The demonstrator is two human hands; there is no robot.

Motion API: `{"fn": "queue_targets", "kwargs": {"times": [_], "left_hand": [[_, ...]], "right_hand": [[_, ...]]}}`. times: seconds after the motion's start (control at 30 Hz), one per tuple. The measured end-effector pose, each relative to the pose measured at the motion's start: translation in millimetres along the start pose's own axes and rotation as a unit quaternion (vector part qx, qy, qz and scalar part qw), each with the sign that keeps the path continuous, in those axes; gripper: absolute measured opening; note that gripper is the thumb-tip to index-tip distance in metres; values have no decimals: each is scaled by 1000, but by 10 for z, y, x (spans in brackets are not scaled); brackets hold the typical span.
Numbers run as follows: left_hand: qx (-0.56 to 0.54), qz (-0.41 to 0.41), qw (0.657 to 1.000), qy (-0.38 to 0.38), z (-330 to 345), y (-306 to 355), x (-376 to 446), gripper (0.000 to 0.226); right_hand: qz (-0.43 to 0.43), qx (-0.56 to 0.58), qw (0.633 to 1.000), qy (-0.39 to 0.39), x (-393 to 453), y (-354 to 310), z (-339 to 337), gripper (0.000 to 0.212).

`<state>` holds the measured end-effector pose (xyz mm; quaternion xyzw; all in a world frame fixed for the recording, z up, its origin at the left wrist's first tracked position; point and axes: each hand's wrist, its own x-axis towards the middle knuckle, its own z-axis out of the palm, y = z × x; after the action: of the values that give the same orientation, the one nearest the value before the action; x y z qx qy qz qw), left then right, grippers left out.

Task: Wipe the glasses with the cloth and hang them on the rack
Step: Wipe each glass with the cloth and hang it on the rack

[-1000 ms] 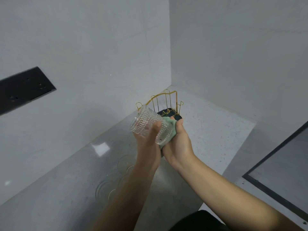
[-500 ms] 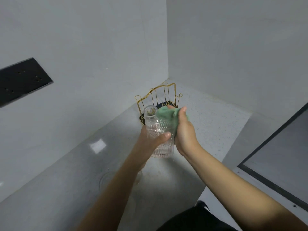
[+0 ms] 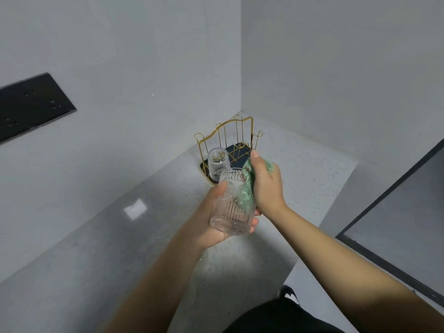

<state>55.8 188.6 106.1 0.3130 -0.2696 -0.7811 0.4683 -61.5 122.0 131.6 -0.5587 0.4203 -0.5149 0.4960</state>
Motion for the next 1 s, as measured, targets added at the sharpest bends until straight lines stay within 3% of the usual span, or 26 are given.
{"fn": "queue_targets", "kwargs": {"times": [0.07, 0.13, 0.23, 0.33, 0.43, 0.57, 0.67, 0.73, 0.83, 0.87, 1.0], "left_hand": [[65, 22, 995, 79, 1, 15, -45, 49], [161, 53, 972, 163, 34, -23, -63, 64], [218, 92, 941, 242, 22, -113, -43, 83], [34, 65, 984, 162, 8, -26, -97, 64], [-131, 18, 987, 89, 59, -28, -140, 56], [0, 74, 983, 167, 96, -49, -83, 57], [108, 139, 954, 244, 31, -104, -32, 80], [58, 126, 965, 221, 7, -75, -40, 78], [-163, 61, 979, 107, 94, -13, -58, 63], [-180, 58, 977, 98, 104, -22, -29, 61], [-17, 102, 976, 192, 201, -83, 183, 59]], "right_hand": [[-19, -109, 993, 30, 56, -4, 16, 53], [-19, -188, 980, 59, 113, 1, 53, 54], [-23, -176, 982, 55, 124, 32, 100, 53], [-20, -58, 997, 39, 66, 44, 97, 48], [-24, 16, 999, 46, 60, 18, 110, 48], [-38, -46, 994, 89, 141, -64, 144, 51], [-42, -95, 990, 99, 177, -81, 149, 54], [-38, -84, 992, 89, 171, -55, 143, 53], [-32, -11, 997, 70, 178, -10, 86, 50], [-30, 3, 997, 70, 204, -9, 63, 49], [-13, -33, 993, 115, 389, 0, -10, 52]]}}
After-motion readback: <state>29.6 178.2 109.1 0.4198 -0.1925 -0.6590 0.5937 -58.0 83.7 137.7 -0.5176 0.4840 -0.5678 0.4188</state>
